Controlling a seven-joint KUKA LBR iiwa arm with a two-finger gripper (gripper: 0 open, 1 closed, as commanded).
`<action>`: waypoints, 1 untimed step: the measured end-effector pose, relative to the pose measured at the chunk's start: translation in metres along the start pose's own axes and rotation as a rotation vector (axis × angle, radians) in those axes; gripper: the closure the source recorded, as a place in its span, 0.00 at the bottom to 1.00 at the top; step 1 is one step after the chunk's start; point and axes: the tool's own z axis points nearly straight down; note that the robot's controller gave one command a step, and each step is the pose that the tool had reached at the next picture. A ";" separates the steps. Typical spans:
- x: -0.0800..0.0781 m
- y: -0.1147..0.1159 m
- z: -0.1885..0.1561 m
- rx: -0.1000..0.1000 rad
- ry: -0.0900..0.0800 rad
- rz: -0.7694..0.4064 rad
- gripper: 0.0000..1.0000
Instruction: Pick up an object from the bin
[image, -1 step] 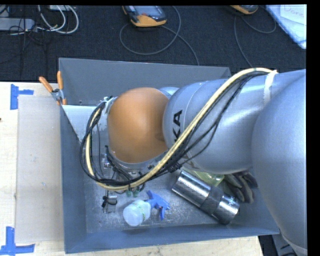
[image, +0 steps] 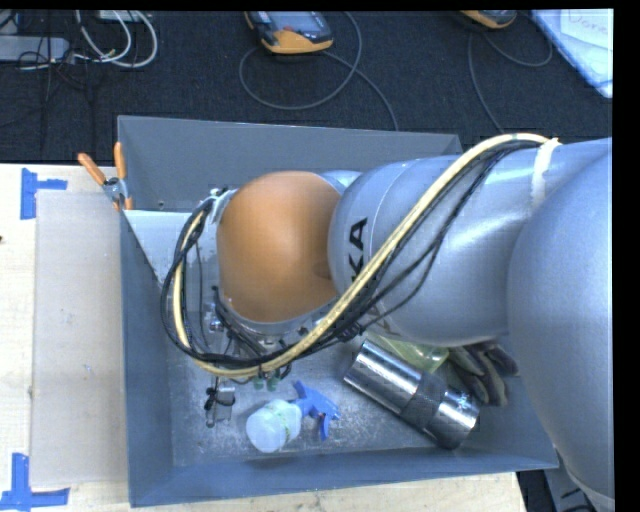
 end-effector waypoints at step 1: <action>-0.004 -0.030 0.043 0.000 0.001 -0.146 0.00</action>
Offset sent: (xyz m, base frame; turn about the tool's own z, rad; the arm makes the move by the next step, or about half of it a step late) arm 0.0019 -0.0659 -0.0528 -0.8407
